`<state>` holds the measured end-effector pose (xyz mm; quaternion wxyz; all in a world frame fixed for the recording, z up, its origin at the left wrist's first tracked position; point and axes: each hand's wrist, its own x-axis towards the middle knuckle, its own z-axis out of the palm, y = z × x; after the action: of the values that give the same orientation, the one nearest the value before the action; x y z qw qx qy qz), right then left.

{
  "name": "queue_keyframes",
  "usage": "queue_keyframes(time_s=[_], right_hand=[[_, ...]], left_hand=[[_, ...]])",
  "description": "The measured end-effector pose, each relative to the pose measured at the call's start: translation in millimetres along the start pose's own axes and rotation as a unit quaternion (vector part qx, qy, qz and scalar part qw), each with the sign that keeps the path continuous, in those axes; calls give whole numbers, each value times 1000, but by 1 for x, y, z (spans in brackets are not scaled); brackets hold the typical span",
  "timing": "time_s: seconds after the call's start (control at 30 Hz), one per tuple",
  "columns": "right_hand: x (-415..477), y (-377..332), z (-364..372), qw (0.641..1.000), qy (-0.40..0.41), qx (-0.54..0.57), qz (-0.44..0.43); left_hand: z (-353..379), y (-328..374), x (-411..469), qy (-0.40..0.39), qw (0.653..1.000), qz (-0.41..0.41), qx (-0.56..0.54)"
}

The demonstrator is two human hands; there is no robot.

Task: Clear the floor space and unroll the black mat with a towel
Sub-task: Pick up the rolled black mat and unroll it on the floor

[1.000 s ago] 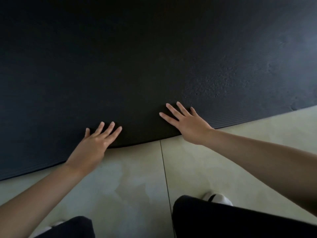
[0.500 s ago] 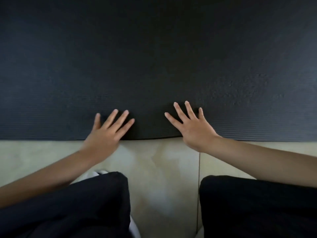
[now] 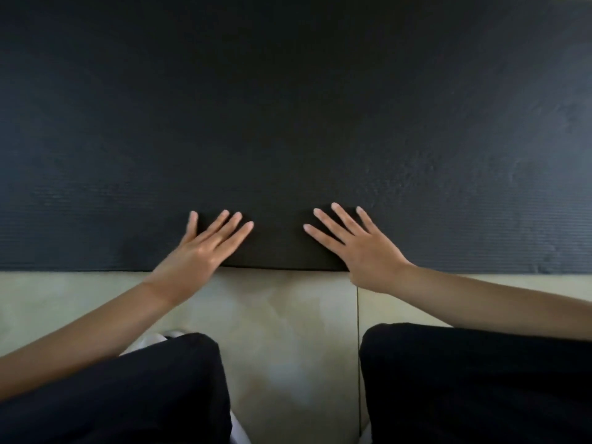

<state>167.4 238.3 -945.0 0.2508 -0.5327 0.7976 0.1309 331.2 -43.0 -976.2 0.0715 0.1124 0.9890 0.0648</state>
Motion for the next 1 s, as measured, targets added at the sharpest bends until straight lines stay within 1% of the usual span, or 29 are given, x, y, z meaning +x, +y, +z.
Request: queue_keyframes(time_s=[0.07,0.13,0.3,0.37,0.5,0.63,0.7,0.8,0.83,0.87,0.93,1.0], right_hand=[[-8,5,4,1000,-8,-4,6],[-10,-1,5,1000,-21,0,-15],[-14,-6,8,996,-20,-21,-80],[-16,-6,8,995,-25,-32,-87],[-15,-10,9,996,-38,-35,-67],[-11,-12,6,997,-48,26,-51],[-7,-17,3,996,-42,49,-59],[-5,-16,3,994,-18,59,-90],[-5,-13,4,993,-14,58,-98],[-4,-8,5,993,-10,56,-101],[-2,2,4,996,-2,57,-70],[2,9,-2,997,-2,75,0]], left_hand=[[0,-15,-21,4,1000,-14,8],[-2,-22,-41,0,1000,-10,25],[-4,-12,-75,-50,998,2,48],[5,-8,-81,-44,998,5,49],[15,-2,-81,-51,998,-15,26],[3,-3,-80,-49,996,-74,17],[-1,-8,-83,-86,991,-101,-5],[-15,-7,-79,-144,984,-101,-6],[-23,-4,-69,-172,981,-87,-12],[-27,2,-58,-179,981,-64,-20],[-35,17,-28,-135,989,-44,-52],[-34,28,1,-96,989,-75,-86]])
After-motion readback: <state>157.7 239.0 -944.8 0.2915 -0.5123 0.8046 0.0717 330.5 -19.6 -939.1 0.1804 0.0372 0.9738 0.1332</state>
